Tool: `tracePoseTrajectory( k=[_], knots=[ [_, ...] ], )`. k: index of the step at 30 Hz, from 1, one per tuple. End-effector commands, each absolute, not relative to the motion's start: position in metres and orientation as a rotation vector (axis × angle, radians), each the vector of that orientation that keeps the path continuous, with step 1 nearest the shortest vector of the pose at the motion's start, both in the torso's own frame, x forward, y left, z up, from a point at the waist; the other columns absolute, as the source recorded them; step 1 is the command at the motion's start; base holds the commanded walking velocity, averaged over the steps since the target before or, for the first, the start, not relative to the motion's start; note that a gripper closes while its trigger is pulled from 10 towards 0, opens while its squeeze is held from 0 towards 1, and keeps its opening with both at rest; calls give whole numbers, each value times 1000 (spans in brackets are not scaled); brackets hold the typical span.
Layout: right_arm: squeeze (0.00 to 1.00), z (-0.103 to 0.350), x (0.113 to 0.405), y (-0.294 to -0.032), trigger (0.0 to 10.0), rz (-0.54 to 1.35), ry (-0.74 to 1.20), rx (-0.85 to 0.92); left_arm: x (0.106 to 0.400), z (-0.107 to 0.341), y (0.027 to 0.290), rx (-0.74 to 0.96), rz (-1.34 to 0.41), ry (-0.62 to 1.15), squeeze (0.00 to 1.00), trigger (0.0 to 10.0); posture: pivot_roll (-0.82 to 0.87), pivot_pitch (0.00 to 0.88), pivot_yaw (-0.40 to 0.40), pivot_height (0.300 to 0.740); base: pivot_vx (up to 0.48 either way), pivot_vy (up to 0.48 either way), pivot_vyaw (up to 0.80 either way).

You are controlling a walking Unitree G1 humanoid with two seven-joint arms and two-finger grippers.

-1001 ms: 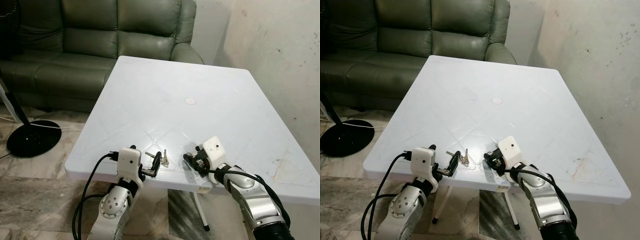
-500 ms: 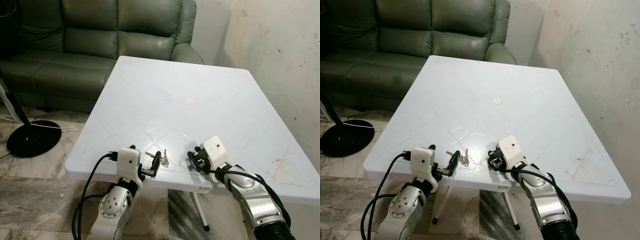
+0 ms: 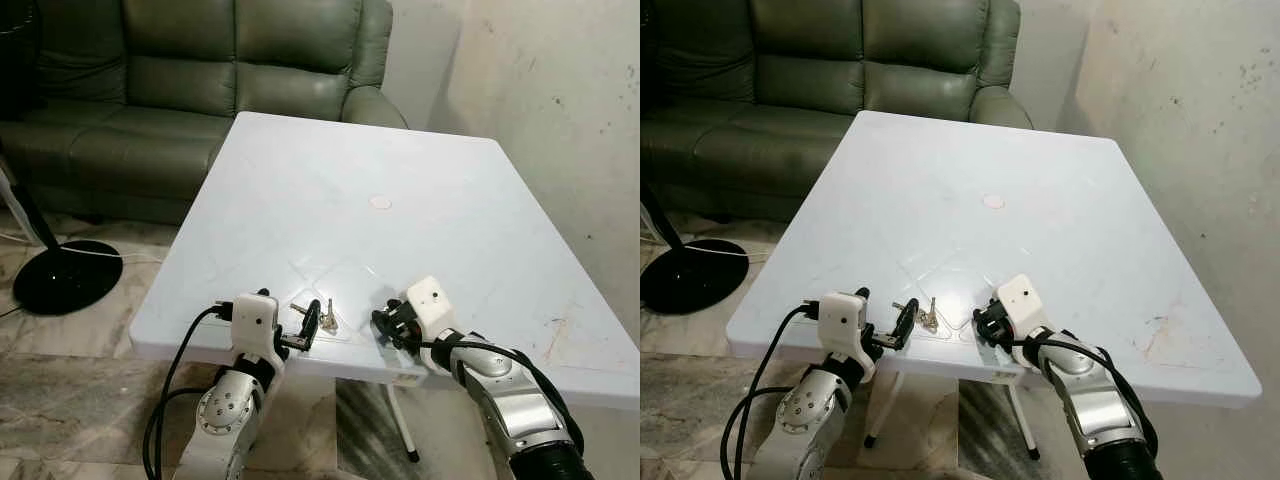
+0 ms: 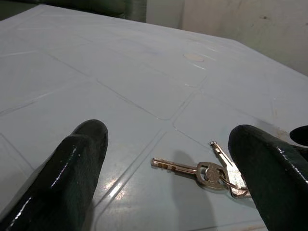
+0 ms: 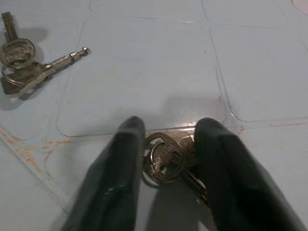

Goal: Hang keys on a hook

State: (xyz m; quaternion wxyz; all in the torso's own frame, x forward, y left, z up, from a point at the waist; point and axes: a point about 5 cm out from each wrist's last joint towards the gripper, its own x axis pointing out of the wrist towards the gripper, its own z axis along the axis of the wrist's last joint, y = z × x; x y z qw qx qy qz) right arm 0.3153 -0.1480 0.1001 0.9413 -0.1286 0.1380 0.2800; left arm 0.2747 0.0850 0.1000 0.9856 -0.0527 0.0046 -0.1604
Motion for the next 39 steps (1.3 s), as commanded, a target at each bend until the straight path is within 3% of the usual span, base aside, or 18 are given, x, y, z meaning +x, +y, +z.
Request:
tracePoseTrajectory(
  k=[1, 4, 5, 10, 11, 12, 13, 14, 15, 18, 19, 20, 39],
  knots=[
    [0, 101, 318, -153, 10000, 555, 290, -288, 274, 105, 77, -136, -335, -6, 0, 10000, 32, 83, -118, 740, 0, 0, 0],
    [0, 101, 317, -152, 10000, 581, 290, -272, 274, 106, 76, -139, -334, -7, 0, 10000, 33, 83, -119, 740, 0, 0, 0],
    [573, 101, 317, -153, 10000, 574, 291, -270, 274, 106, 77, -140, -333, -7, 0, 10000, 33, 83, -119, 740, 0, 0, 0],
    [710, 99, 317, -156, 10000, 554, 303, -297, 274, 105, 76, -145, -330, -5, 0, 10000, 33, 83, -120, 740, 0, 0, 0],
    [682, 99, 317, -158, 10000, 540, 306, -305, 274, 105, 76, -148, -329, -4, 0, 10000, 32, 82, -120, 740, 0, 0, 0],
    [106, 99, 317, -158, 7686, 549, 304, -290, 274, 105, 76, -155, -327, -3, 0, 10000, 31, 81, -120, 740, 0, 0, 0],
    [0, 101, 316, -159, 3843, 551, 288, -304, 273, 105, 76, -159, -326, -2, 0, 10000, 31, 81, -120, 740, 0, 0, 0],
    [0, 102, 316, -159, 3843, 540, 271, -318, 273, 105, 76, -157, -326, -2, 0, 10000, 31, 81, -120, 740, 0, 0, 0],
    [0, 103, 315, -160, 0, 549, 271, -296, 273, 105, 76, -158, -326, -3, 0, 10000, 31, 79, -120, 740, 0, 0, 0],
    [0, 102, 314, -160, 0, 557, 283, -292, 274, 105, 76, -161, -325, -4, 0, 10000, 31, 78, -119, 740, 0, 0, 0],
    [0, 99, 316, -162, 2706, 535, 311, -305, 274, 105, 76, -163, -326, -4, 0, 10000, 30, 75, -118, 740, 0, 0, 0],
    [0, 101, 315, -161, 0, 553, 283, -276, 273, 105, 76, -162, -326, -4, 0, 10000, 31, 74, -117, 740, 0, 0, 0],
    [0, 106, 315, -165, 0, 536, 241, -202, 273, 106, 76, -183, -326, -2, 0, 10000, 30, 80, -114, 740, 0, 0, 0]
  ],
)
